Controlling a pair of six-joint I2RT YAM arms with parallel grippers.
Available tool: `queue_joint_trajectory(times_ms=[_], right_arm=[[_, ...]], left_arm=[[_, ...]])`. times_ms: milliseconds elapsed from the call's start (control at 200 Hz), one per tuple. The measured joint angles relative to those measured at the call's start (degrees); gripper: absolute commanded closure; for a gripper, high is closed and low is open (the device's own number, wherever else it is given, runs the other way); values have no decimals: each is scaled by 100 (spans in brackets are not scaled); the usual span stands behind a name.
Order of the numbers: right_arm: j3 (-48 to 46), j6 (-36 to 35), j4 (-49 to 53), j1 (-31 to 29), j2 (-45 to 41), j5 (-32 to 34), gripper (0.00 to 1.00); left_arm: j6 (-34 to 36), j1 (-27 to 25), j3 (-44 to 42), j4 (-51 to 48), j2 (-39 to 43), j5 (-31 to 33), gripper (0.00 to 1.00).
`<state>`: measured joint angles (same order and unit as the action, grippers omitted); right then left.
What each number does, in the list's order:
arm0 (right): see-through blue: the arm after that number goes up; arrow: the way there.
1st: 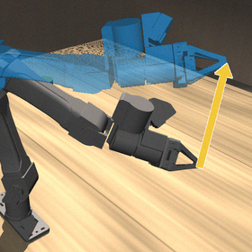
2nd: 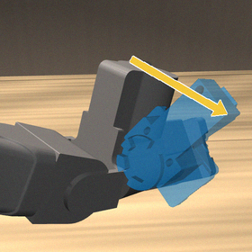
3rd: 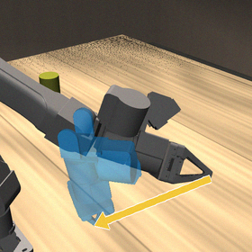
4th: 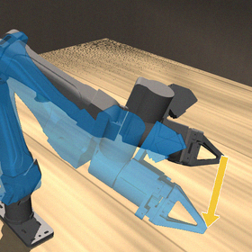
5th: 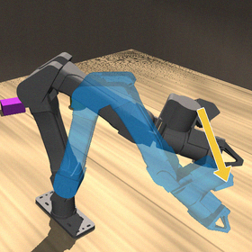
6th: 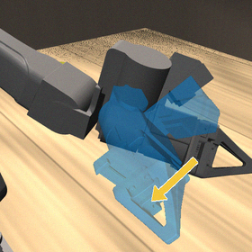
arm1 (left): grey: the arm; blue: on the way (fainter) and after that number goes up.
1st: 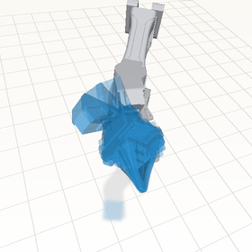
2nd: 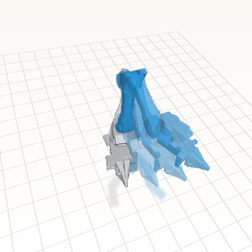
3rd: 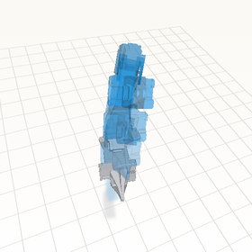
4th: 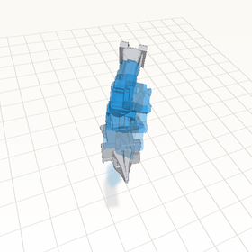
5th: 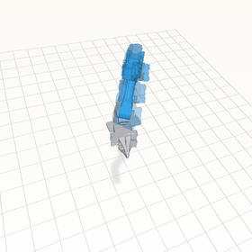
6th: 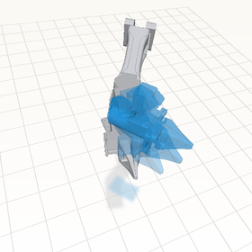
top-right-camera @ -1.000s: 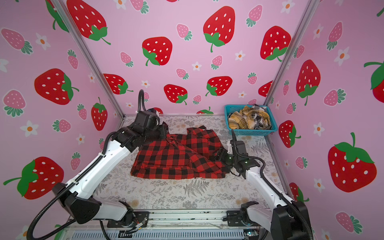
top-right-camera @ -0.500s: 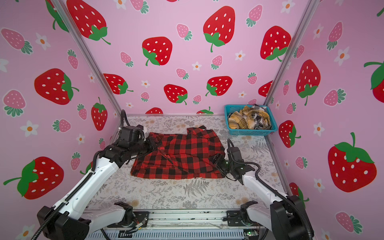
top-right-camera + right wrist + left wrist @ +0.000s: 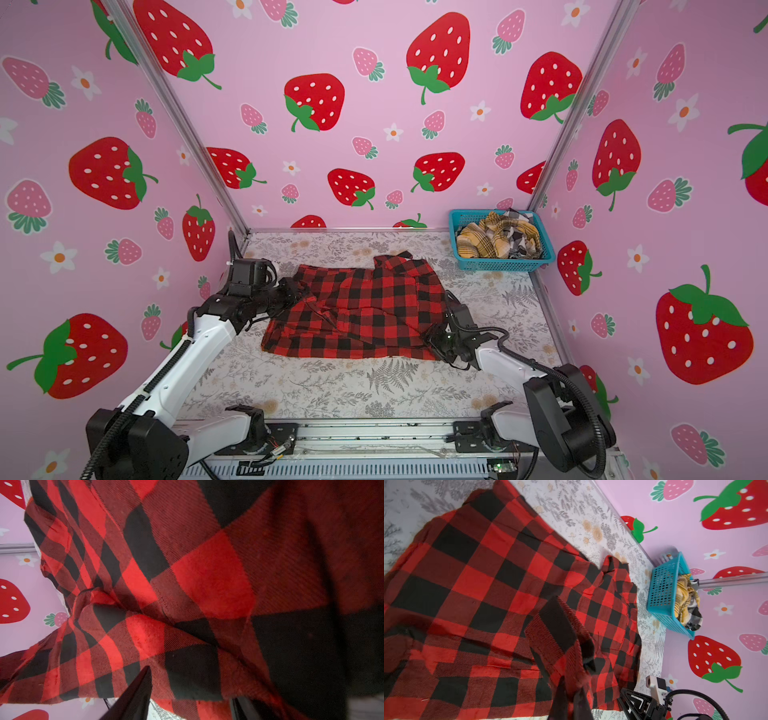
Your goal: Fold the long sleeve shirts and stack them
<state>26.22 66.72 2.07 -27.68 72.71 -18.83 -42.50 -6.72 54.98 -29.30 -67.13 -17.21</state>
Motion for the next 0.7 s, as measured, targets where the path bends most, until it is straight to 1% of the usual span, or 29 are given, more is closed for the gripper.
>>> queue_joint_trajectory(times_ms=[45, 120, 150, 235, 305, 360, 425, 520, 700], right_arm=[[0, -11, -46, 0, 0, 17, 41], [0, -57, -103, 17, 4, 48, 48], [0, -90, -120, 33, 13, 52, 57], [-7, -46, -179, 59, 66, 83, 73], [-15, -46, -223, 63, 105, 96, 83], [-17, -85, -254, 70, 122, 85, 89], [-17, -96, -282, 66, 138, 79, 92], [-17, -94, -317, 11, 160, 81, 95], [-138, -76, -459, -142, 216, 85, 95]], left_arm=[[-2, 111, -131, 13, 35, -52, 100], [2, 286, -308, 20, 114, -131, 100], [4, 348, -350, 17, 129, -153, 100], [24, 546, -468, 76, 155, -240, 100], [46, 695, -597, 116, 140, -289, 100], [46, 833, -732, 140, 92, -321, 100], [33, 1027, -929, 236, -26, -411, 100], [-15, 1296, -1207, 396, -267, -588, 100], [-96, 1685, -1545, 555, -702, -713, 100]])
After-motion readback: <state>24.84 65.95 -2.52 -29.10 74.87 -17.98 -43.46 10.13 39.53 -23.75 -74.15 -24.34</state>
